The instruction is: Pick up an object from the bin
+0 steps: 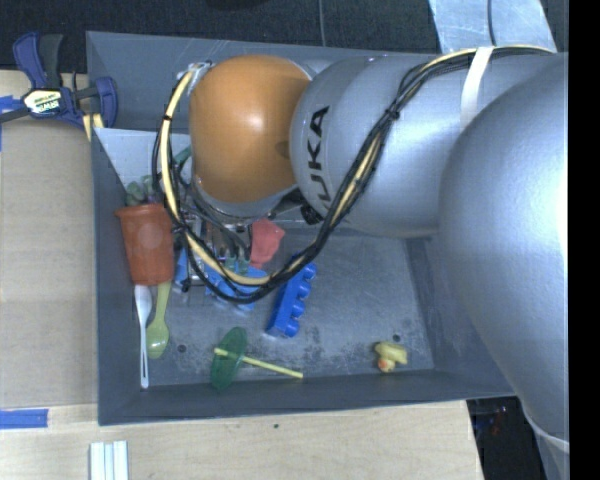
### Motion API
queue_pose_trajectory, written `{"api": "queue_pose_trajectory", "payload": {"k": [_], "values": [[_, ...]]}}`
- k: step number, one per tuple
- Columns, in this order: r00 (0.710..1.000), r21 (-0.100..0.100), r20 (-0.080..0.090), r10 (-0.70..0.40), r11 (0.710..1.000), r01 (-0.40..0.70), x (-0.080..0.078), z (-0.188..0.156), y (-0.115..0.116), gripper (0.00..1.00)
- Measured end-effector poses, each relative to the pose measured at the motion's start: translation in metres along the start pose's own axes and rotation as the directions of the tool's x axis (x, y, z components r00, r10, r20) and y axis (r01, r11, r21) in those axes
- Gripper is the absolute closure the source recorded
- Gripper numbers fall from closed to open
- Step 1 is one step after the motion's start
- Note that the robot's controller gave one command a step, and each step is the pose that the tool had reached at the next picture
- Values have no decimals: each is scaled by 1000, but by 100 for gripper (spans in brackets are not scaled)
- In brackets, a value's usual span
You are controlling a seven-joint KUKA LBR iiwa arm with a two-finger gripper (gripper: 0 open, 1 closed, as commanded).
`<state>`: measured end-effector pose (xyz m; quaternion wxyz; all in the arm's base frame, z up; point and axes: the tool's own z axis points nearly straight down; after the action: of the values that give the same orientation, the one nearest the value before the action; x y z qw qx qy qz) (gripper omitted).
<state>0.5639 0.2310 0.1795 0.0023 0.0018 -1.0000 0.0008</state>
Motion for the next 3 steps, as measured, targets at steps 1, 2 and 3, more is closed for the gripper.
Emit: {"api": "queue_pose_trajectory", "payload": {"k": [1,2,3], "values": [[1000,-3,7,3,1000,-3,-2,-5,-1,0],[999,-4,12,-33,999,33,-19,53,-47,0],[964,-1,10,-265,964,265,-28,86,-71,0]]}}
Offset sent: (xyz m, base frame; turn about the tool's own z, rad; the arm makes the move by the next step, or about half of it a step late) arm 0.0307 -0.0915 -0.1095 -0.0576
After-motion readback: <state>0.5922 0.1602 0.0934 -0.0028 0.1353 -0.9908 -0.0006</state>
